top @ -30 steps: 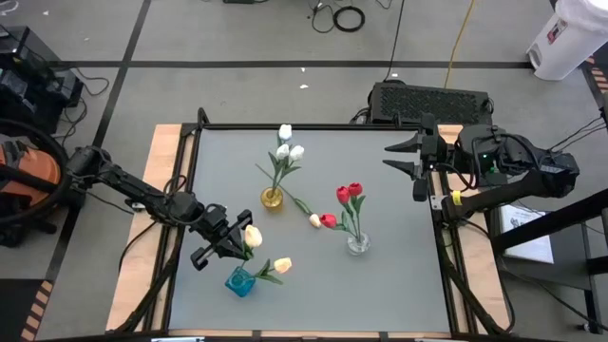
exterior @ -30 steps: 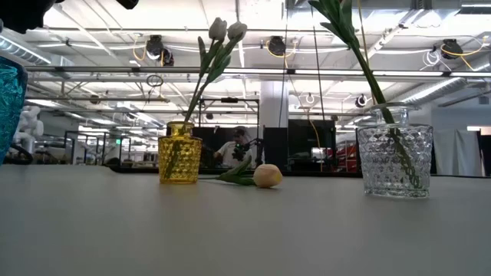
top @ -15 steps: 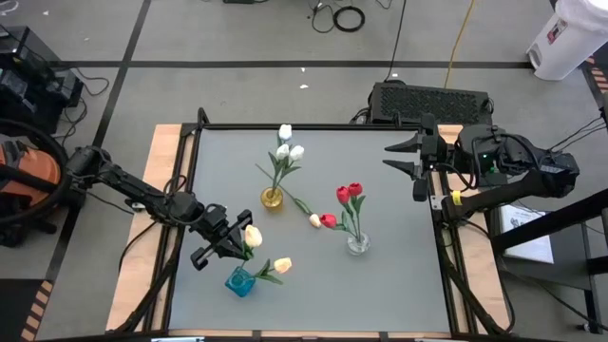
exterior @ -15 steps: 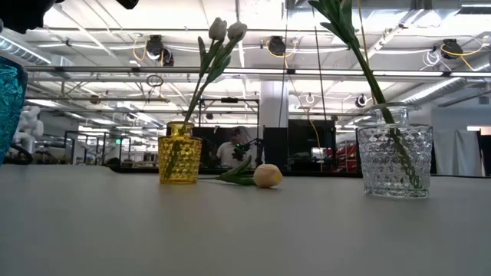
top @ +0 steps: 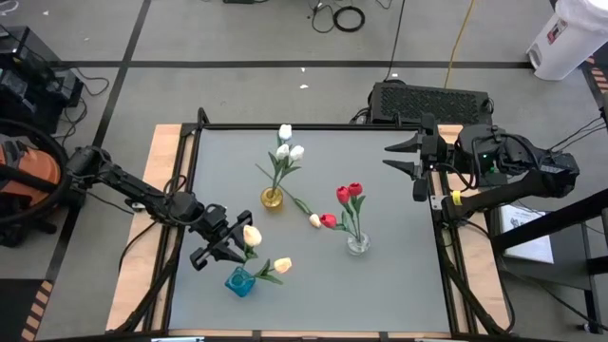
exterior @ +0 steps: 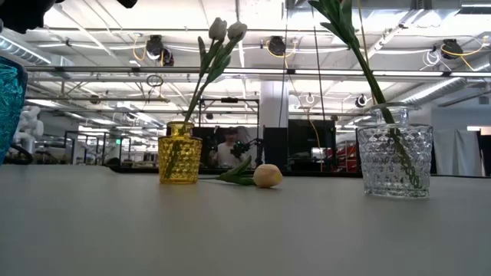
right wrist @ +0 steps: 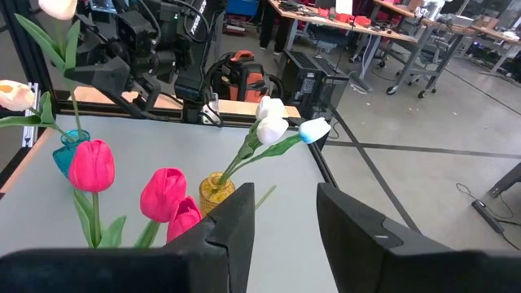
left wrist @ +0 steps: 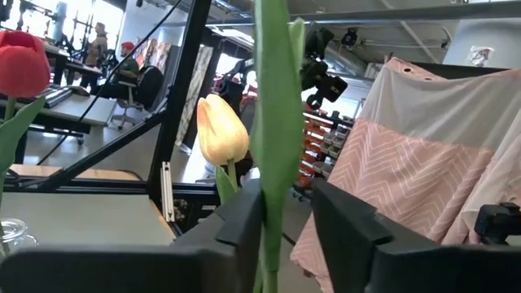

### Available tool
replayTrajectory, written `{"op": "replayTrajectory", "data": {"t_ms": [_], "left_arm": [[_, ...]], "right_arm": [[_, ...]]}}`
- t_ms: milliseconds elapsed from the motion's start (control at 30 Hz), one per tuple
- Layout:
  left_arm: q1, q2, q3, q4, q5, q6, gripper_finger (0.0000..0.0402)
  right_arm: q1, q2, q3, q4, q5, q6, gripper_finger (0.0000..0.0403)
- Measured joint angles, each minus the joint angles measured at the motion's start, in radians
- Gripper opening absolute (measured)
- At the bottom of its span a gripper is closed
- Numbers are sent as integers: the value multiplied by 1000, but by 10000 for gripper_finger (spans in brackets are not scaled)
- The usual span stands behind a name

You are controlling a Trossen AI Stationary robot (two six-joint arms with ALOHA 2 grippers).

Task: Sort flowers into vase by color
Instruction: Put the bottom yellow tulip into the blue vase

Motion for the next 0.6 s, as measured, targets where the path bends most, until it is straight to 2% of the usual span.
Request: {"op": "replayTrajectory", "data": {"t_ms": [267,600], "left_arm": [[0,0,0,8,0,-1,175],[-5,0,0,3,28,-3,183]], "right_arm": [[0,0,0,0,0,0,125],[0,0,0,0,0,0,125]]}}
